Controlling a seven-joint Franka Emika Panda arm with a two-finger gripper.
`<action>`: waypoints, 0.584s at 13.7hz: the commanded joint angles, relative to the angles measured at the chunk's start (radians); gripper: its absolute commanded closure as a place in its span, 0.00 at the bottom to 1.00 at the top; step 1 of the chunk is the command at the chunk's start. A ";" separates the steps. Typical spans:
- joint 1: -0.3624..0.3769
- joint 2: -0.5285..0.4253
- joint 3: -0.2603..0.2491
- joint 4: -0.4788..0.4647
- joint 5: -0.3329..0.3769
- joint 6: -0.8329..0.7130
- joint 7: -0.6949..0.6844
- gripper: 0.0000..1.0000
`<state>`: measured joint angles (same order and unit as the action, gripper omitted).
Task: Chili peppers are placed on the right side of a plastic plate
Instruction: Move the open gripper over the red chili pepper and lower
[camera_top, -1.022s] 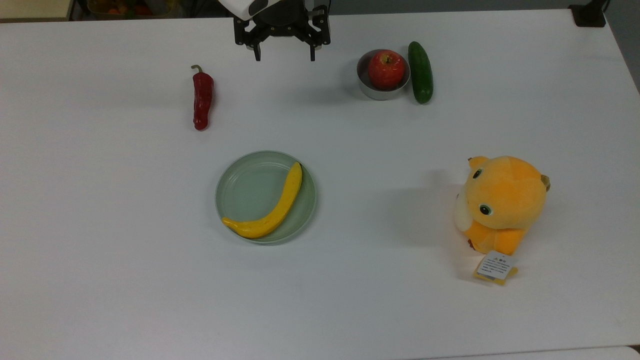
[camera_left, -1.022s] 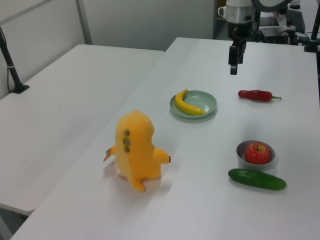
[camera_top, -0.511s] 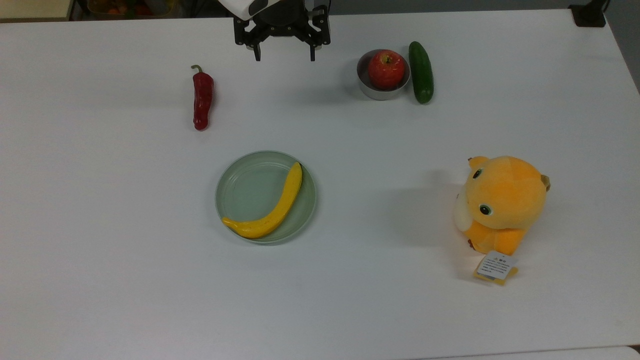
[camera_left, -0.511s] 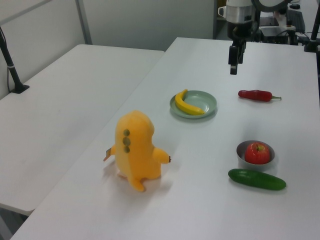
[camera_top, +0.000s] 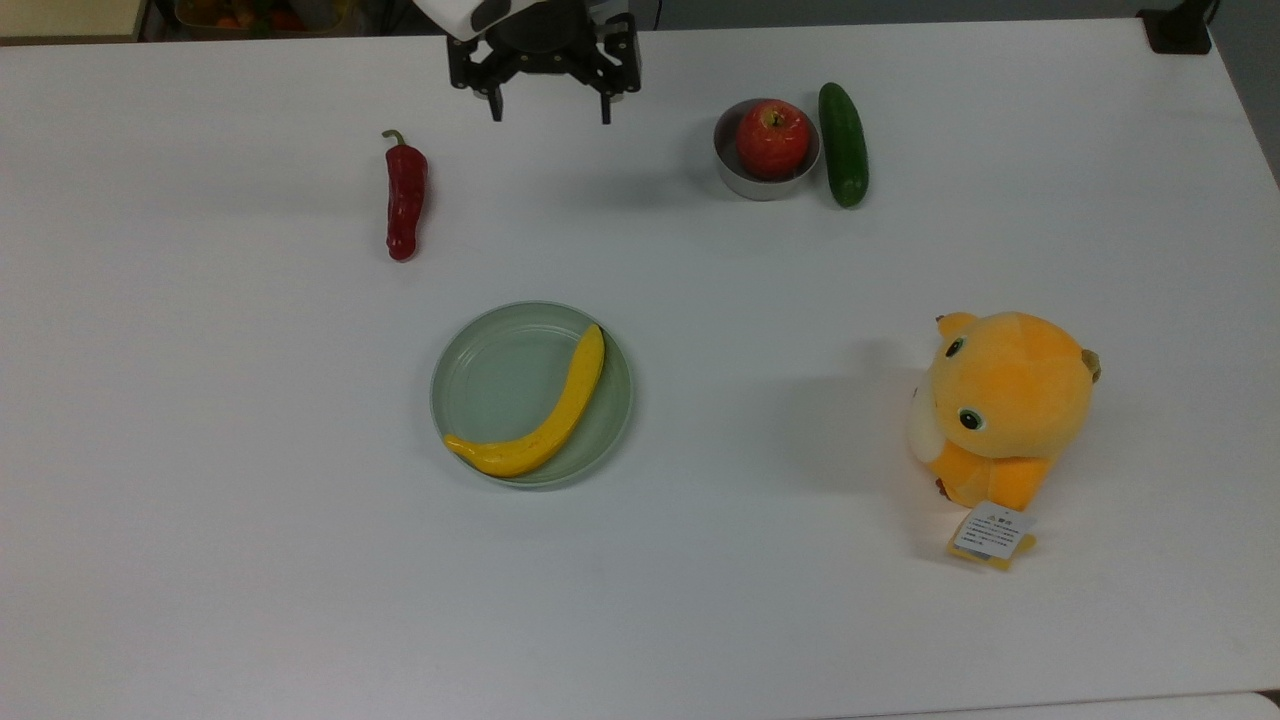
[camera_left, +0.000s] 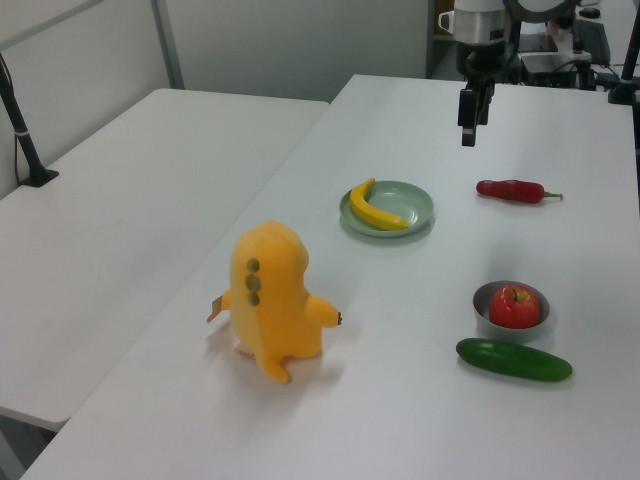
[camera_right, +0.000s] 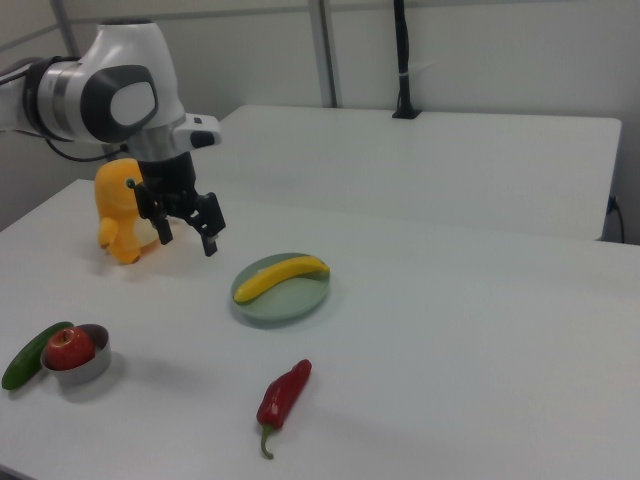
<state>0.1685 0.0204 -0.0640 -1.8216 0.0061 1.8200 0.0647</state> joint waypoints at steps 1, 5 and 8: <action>-0.040 -0.048 -0.007 -0.065 -0.046 0.044 -0.025 0.00; -0.087 -0.100 -0.020 -0.195 -0.098 0.163 -0.037 0.00; -0.116 -0.138 -0.023 -0.286 -0.106 0.238 -0.097 0.00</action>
<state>0.0687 -0.0467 -0.0819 -1.9940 -0.0829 1.9916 0.0316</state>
